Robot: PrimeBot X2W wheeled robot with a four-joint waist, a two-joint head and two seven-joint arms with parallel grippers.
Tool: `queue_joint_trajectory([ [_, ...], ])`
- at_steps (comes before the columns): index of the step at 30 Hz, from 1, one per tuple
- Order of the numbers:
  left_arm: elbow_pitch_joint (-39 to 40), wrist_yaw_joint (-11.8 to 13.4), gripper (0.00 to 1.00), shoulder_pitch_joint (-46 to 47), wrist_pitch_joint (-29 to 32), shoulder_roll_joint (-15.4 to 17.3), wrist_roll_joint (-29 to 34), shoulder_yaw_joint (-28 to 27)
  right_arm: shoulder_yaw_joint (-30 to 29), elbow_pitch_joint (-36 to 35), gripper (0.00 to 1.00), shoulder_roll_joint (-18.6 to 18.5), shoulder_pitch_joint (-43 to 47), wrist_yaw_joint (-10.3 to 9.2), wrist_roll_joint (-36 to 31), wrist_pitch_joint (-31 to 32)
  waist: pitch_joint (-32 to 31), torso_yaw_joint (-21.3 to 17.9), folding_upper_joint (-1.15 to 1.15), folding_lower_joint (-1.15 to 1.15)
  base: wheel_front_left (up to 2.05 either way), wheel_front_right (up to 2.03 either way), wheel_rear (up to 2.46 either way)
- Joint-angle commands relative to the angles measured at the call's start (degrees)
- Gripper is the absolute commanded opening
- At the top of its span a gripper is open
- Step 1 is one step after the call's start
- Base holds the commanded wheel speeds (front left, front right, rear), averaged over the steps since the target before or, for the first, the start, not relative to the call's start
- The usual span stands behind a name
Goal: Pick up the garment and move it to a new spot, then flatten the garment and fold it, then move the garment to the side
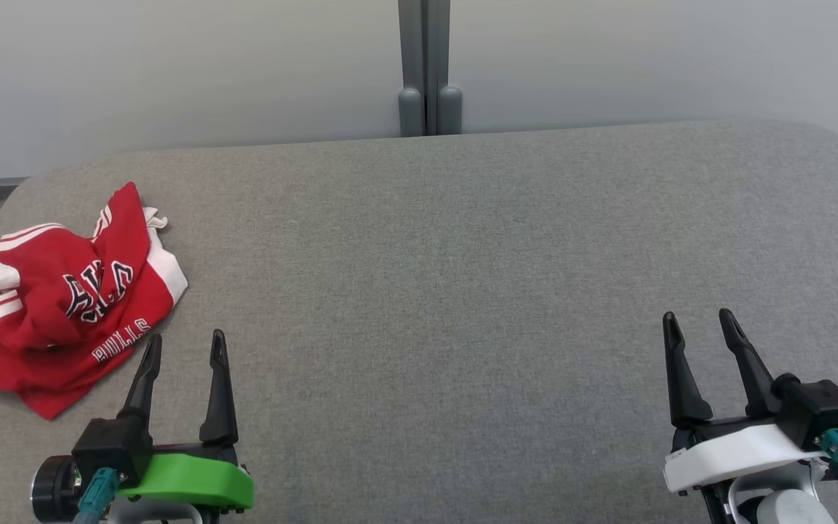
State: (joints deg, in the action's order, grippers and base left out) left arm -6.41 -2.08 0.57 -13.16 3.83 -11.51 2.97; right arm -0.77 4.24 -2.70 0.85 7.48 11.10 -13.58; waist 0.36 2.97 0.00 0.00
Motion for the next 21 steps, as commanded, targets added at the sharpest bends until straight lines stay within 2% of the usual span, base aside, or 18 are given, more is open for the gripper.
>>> queue_joint_trajectory([
  [1, 0.4, -0.2, 1.0, -0.6, 0.1, 0.6, 1.1, 0.1, 0.2, 0.1, 1.0, -0.3, 0.3, 0.02, -1.3, -0.6, 0.0, 0.1, 0.0, 0.0, 0.0, 0.0, 0.0],
  [11, 1.9, -0.3, 1.0, -1.2, 2.9, 1.0, 3.2, 0.7, 0.2, 0.1, 1.0, -0.3, 0.7, 0.02, -4.8, -0.6, -0.2, 0.3, 0.0, 0.0, 0.0, 0.0, 0.0],
  [21, 3.0, 0.1, 1.0, -2.3, 4.8, 1.6, 0.3, -1.0, -0.8, 0.6, 1.0, -0.3, 1.1, 0.01, -3.0, 0.0, -0.3, 0.2, 0.0, 0.0, 0.0, 0.0, 0.0],
])
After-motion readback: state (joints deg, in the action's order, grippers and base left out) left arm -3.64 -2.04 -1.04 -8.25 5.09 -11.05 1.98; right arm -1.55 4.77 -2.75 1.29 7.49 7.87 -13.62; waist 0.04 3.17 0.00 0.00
